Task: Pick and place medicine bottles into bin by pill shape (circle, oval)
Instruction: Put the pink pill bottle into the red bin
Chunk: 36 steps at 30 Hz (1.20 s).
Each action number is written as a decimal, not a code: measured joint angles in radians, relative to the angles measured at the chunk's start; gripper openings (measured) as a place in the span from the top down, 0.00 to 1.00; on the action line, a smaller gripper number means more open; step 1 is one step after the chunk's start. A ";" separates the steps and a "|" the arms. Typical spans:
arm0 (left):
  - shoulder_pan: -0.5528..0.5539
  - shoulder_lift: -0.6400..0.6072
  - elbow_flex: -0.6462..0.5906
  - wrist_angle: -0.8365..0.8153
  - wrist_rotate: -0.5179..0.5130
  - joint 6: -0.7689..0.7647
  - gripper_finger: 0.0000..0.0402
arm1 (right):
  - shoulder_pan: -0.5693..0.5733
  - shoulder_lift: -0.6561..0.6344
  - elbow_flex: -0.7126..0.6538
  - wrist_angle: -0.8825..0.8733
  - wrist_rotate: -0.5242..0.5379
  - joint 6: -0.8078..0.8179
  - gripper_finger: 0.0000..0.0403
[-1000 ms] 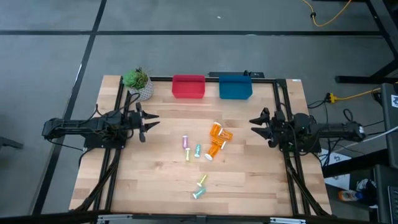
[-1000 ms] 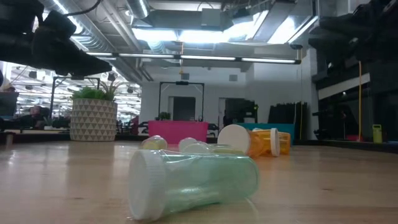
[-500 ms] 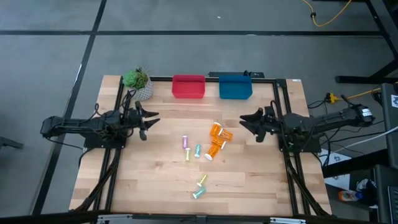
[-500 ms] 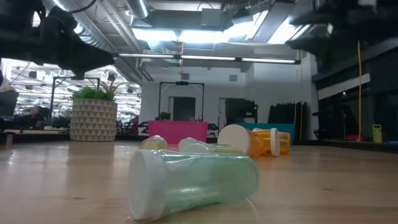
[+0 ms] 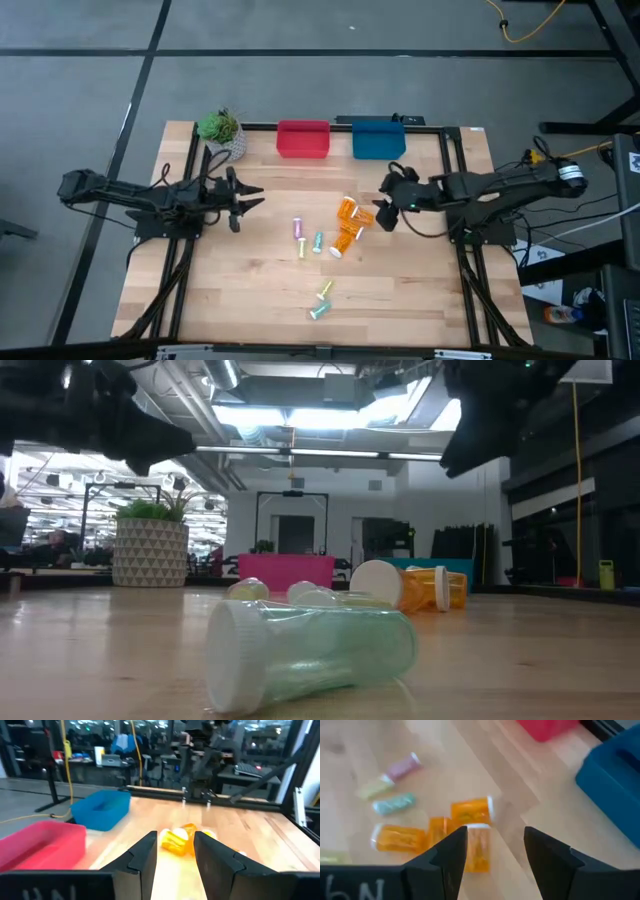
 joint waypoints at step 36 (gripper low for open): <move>0.044 1.047 0.801 -0.592 0.025 -0.590 0.69 | -0.040 0.021 0.045 -0.368 -0.035 0.114 0.51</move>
